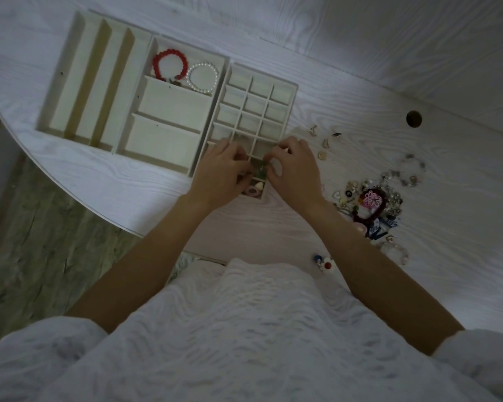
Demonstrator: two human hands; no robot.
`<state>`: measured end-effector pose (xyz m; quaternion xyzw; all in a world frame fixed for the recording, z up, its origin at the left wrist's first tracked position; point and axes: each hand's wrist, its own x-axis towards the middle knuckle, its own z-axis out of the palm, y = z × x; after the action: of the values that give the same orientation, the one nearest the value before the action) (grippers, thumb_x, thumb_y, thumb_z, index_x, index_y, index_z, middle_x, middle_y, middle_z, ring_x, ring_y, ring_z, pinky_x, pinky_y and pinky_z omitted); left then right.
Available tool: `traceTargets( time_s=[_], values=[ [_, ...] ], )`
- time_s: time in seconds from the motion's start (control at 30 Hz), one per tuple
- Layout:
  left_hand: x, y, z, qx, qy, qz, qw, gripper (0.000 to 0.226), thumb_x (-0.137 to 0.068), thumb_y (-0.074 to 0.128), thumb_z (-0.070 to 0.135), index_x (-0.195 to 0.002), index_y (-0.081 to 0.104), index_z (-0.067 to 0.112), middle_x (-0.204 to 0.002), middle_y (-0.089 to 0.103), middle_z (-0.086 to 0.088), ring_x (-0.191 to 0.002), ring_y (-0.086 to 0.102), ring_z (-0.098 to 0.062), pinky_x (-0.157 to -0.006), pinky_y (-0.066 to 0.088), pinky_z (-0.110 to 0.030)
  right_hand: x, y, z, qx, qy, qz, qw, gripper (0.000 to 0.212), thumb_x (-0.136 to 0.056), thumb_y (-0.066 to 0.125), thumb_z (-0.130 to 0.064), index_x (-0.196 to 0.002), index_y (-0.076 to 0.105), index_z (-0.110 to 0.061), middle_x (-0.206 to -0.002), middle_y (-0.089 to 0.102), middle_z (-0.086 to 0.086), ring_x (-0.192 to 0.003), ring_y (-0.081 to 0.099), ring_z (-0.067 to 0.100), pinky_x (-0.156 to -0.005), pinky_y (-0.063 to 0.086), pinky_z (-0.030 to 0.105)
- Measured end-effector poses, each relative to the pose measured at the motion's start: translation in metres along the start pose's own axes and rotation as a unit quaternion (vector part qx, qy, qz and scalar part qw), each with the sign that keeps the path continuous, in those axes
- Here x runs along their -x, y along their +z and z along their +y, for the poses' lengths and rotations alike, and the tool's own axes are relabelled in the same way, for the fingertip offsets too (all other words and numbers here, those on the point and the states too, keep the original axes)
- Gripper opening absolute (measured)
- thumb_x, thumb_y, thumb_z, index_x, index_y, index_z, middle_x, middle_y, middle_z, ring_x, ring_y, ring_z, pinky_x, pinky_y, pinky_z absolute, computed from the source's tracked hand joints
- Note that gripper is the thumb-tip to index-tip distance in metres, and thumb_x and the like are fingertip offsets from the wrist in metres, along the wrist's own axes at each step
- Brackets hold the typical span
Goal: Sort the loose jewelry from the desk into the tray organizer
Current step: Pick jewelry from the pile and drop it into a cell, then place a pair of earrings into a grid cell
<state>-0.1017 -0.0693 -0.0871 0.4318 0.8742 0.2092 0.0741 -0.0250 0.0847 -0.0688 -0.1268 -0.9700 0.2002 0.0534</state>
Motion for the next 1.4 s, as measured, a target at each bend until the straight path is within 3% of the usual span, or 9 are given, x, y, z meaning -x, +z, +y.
traceTargets(
  time_s=[0.23, 0.5, 0.6, 0.73, 0.83, 0.93, 1.07, 1.2, 1.4],
  values=[
    [0.001, 0.000, -0.001, -0.004, 0.009, -0.013, 1.000, 0.030, -0.080, 0.047, 0.031, -0.079, 0.071, 0.011, -0.083, 0.058, -0.010, -0.078, 0.054, -0.031, -0.067, 0.039, -0.035, -0.001, 0.001, -0.001, 0.072, -0.039, -0.024, 0.996, 0.009, -0.076, 0.066, -0.014, -0.071, 0.072, -0.009, -0.081, 0.056, 0.010, -0.076, 0.051, 0.031, -0.062, 0.046, 0.038],
    [0.001, -0.001, -0.001, 0.003, -0.006, -0.023, 1.000, 0.032, -0.078, 0.048, 0.033, -0.080, 0.075, 0.015, -0.084, 0.059, -0.009, -0.080, 0.055, -0.031, -0.070, 0.042, -0.036, 0.004, -0.006, 0.001, 0.071, -0.122, -0.032, 0.989, 0.024, -0.084, 0.052, -0.027, -0.074, 0.072, -0.019, -0.086, 0.057, 0.007, -0.079, 0.051, 0.028, -0.062, 0.034, 0.032],
    [0.002, -0.001, 0.001, 0.008, -0.008, -0.017, 1.000, 0.029, -0.077, 0.051, 0.032, -0.080, 0.075, 0.016, -0.083, 0.059, -0.008, -0.079, 0.055, -0.031, -0.070, 0.043, -0.035, 0.005, -0.005, 0.005, 0.091, -0.103, -0.032, 0.990, 0.027, -0.085, 0.049, -0.029, -0.076, 0.073, -0.021, -0.089, 0.057, 0.006, -0.080, 0.051, 0.027, -0.063, 0.034, 0.032],
    [0.002, -0.001, 0.002, 0.003, -0.026, -0.011, 1.000, 0.017, -0.076, 0.063, 0.025, -0.081, 0.075, 0.015, -0.085, 0.060, -0.009, -0.082, 0.055, -0.031, -0.073, 0.044, -0.037, 0.010, -0.001, 0.006, 0.097, -0.067, -0.031, 0.993, 0.014, -0.083, 0.060, -0.022, -0.088, 0.072, -0.017, -0.098, 0.057, 0.009, -0.086, 0.051, 0.028, -0.066, 0.038, 0.035],
    [0.003, 0.000, 0.002, 0.006, -0.032, -0.015, 0.999, 0.010, -0.074, 0.073, 0.017, -0.083, 0.074, 0.014, -0.088, 0.061, -0.010, -0.085, 0.055, -0.034, -0.075, 0.045, -0.041, 0.015, 0.000, 0.006, 0.000, -0.019, -0.054, 0.998, 0.023, -0.083, 0.061, -0.022, -0.102, 0.070, -0.012, -0.108, 0.055, 0.012, -0.095, 0.050, 0.030, -0.077, 0.043, 0.038],
    [0.003, 0.001, 0.004, 0.039, -0.049, -0.015, 0.998, 0.009, -0.075, 0.073, 0.014, -0.084, 0.074, 0.012, -0.088, 0.063, -0.010, -0.085, 0.057, -0.035, -0.074, 0.046, -0.042, 0.020, -0.014, 0.015, -0.093, -0.007, -0.026, 0.995, 0.024, -0.085, 0.059, -0.015, -0.107, 0.067, -0.010, -0.109, 0.057, 0.012, -0.099, 0.050, 0.026, -0.087, 0.036, 0.028],
    [0.008, 0.001, 0.008, 0.089, -0.098, 0.034, 0.991, 0.011, -0.076, 0.067, 0.016, -0.084, 0.074, 0.012, -0.085, 0.067, -0.007, -0.079, 0.062, -0.030, -0.071, 0.052, -0.042, 0.019, -0.037, 0.054, -0.053, 0.077, 0.037, 0.995, 0.017, -0.086, 0.060, -0.010, -0.101, 0.068, -0.010, -0.096, 0.064, 0.008, -0.090, 0.055, 0.026, -0.078, 0.040, 0.027],
    [0.017, 0.001, 0.017, 0.073, -0.149, 0.058, 0.984, 0.017, -0.076, 0.065, 0.023, -0.090, 0.070, 0.015, -0.082, 0.068, -0.004, -0.075, 0.062, -0.029, -0.069, 0.051, -0.039, 0.006, -0.042, 0.078, -0.063, 0.166, -0.016, 0.984, 0.018, -0.089, 0.059, -0.015, -0.103, 0.064, -0.004, -0.095, 0.061, 0.007, -0.088, 0.056, 0.021, -0.068, 0.032, 0.013],
    [0.019, -0.001, 0.022, 0.061, -0.180, 0.056, 0.980, 0.027, -0.069, 0.074, 0.017, -0.096, 0.073, 0.016, -0.085, 0.069, -0.008, -0.077, 0.062, -0.033, -0.071, 0.051, -0.041, -0.008, -0.027, 0.083, 0.030, 0.144, -0.054, 0.988, 0.011, -0.087, 0.060, -0.017, -0.091, 0.059, -0.008, -0.092, 0.062, 0.010, -0.083, 0.057, 0.026, -0.065, 0.029, 0.025]
  ],
)
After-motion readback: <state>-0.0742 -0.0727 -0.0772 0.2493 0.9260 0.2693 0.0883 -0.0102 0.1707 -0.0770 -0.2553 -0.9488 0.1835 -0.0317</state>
